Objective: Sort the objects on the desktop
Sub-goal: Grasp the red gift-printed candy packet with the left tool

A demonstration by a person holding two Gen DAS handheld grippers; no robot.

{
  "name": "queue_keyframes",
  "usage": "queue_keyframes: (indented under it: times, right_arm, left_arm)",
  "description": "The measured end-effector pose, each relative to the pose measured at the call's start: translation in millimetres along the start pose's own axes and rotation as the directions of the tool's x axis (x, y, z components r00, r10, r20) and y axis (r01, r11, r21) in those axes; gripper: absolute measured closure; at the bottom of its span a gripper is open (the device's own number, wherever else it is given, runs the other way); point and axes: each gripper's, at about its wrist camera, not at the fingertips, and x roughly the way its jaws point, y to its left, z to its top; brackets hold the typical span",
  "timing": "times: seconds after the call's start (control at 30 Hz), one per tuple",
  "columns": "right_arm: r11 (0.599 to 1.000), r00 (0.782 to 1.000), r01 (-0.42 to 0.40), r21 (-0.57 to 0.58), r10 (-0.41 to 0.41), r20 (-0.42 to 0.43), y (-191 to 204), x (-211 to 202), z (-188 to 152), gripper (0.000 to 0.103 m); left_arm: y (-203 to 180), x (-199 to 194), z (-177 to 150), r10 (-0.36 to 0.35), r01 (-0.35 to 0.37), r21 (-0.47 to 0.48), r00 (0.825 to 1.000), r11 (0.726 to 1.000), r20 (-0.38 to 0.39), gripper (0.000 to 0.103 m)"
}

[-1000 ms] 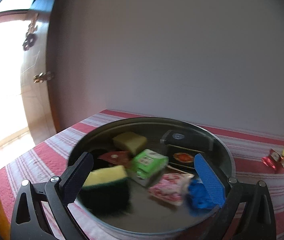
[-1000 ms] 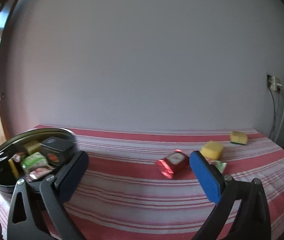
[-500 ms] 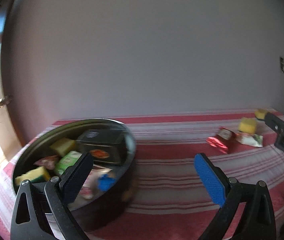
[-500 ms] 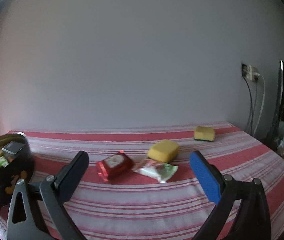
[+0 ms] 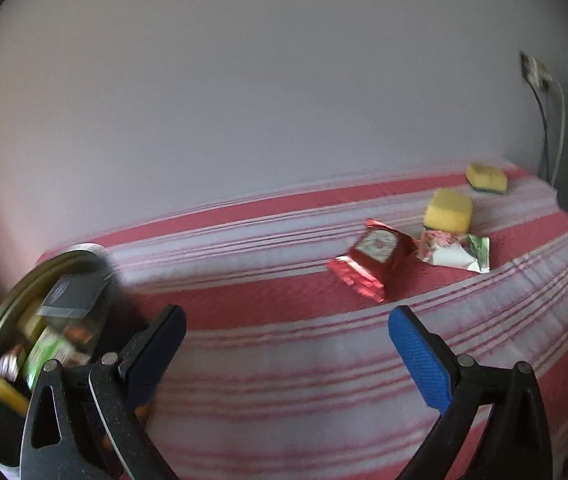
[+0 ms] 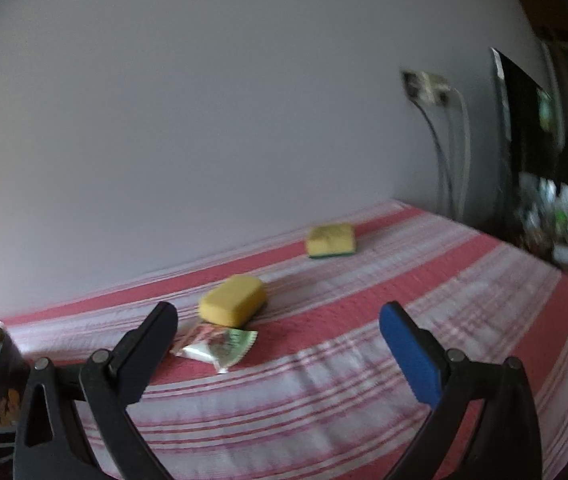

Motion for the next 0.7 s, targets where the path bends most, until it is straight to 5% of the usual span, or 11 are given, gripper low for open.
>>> queue_keyframes:
  times: [0.17, 0.4, 0.6, 0.7]
  right_arm:
    - [0.996, 1.0, 0.02, 0.083, -0.018, -0.021, -19.2, 3.1, 1.5, 0.0]
    - [0.995, 0.997, 0.02, 0.102, -0.013, -0.07, -25.7, 11.9, 0.5, 0.0]
    - [0.992, 0.993, 0.01, 0.128, 0.006, -0.122, -28.6, 19.1, -2.7, 0.0]
    - [0.99, 0.988, 0.008, 0.144, 0.014, -0.151, -30.8, 23.7, -4.7, 0.0]
  left_arm:
    - [-25.9, 37.4, 22.6, -0.05, 0.054, 0.069, 0.997, 0.996, -0.058, 0.001]
    - [-45.7, 90.2, 47.9, 0.001, 0.017, 0.134, 0.991, 0.991, -0.133, 0.001]
    - [-50.9, 114.2, 52.2, -0.026, 0.059, 0.145, 0.975, 0.988, -0.221, 0.001]
    - [-46.7, 113.2, 52.1, -0.094, 0.123, 0.119, 0.97, 0.985, -0.223, 0.016]
